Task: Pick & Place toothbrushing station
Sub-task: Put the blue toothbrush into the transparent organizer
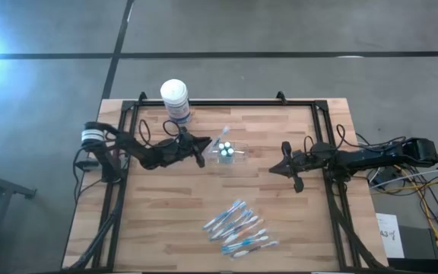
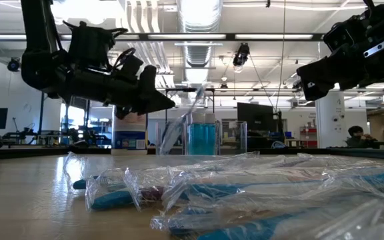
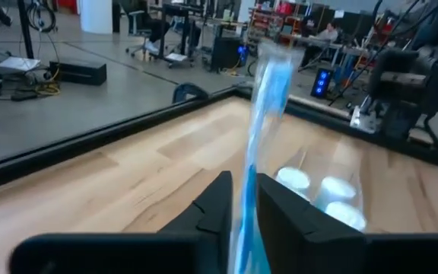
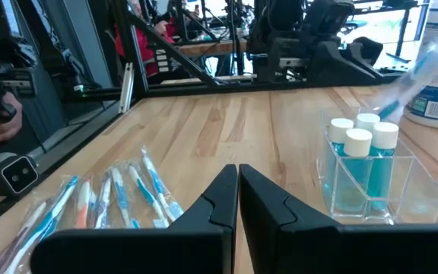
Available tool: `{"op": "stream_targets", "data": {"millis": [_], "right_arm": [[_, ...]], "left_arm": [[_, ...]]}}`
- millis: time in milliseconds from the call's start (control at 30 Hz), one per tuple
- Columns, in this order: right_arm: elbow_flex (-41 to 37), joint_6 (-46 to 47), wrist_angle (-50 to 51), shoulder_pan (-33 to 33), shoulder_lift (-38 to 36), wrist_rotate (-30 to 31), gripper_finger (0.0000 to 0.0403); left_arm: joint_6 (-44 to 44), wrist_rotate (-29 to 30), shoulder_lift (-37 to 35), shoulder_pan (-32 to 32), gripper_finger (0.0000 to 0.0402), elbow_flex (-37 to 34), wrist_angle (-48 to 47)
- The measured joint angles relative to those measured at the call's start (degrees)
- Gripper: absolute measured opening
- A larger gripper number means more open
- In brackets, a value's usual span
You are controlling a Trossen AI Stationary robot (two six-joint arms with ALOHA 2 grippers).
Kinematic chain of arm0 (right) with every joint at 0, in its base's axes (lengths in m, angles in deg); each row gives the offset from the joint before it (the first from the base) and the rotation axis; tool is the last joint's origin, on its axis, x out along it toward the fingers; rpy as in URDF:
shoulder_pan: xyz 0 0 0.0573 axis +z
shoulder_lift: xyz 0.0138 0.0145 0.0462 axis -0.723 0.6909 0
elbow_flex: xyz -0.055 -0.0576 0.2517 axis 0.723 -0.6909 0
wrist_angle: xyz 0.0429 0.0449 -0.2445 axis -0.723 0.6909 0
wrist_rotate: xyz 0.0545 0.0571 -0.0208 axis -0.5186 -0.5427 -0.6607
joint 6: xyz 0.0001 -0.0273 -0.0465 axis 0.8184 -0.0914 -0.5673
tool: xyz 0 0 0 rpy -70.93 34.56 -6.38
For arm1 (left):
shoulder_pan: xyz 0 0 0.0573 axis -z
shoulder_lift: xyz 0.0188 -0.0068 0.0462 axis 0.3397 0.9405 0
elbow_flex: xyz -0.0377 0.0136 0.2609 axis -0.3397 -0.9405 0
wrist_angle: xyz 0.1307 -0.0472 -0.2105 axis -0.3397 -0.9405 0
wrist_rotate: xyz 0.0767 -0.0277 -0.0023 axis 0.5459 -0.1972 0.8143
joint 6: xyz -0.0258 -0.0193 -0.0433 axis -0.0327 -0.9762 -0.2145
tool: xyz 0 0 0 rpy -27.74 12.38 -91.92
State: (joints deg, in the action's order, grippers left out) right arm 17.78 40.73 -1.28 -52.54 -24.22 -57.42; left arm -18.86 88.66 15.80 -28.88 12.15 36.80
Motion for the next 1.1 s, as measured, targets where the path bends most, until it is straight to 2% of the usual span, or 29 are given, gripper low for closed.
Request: {"op": "stream_targets", "data": {"millis": [167, 333, 433, 533, 700, 867, 1000, 1100], "right_arm": [[0.0, 0.66, 0.0, 0.0, 0.0, -0.02, 0.0012], [0.0, 0.66, 0.02, 0.0, 0.0, -0.02, 0.0012], [0.0, 0.67, 0.07, 0.0, 0.0, -0.02, 0.0012], [0.0, 0.66, 0.07, 0.0, 0.0, -0.02, 0.0012], [0.0, 0.92, -0.02, 0.0, 0.0, -0.02, 0.0012], [0.0, 1.09, -0.02, 0.0, -0.02, -0.02, 0.0012], [0.0, 1.35, -0.02, 0.0, -0.02, -0.01, 0.0012], [0.0, 1.38, -0.04, 0.0, -0.02, -0.02, 0.0012]], "left_arm": [[0.34, -0.69, -3.85, 0.11, 0.0091, -0.04, -2.0], [1.88, -10.18, -12.51, 1.79, 0.01, 0.34, -6.32], [1.79, -14.66, -19.79, 4.31, 0.0091, 1.92, -12.94], [2.47, -15.35, -27.26, 7.97, 0.0075, 5.66, -24.26], [2.97, -11.01, -34.74, 15.06, 0.0042, 16.72, -50.04], [3.68, -1.57, -34.69, 22.03, 0.0006, 30.22, -77.21], [1.43, 4.61, -32.67, 26.37, 0.0008, 36.32, -87.66], [-2.06, 5.14, -31.41, 27.74, 0.0005, 37.2, -88.75]]}}
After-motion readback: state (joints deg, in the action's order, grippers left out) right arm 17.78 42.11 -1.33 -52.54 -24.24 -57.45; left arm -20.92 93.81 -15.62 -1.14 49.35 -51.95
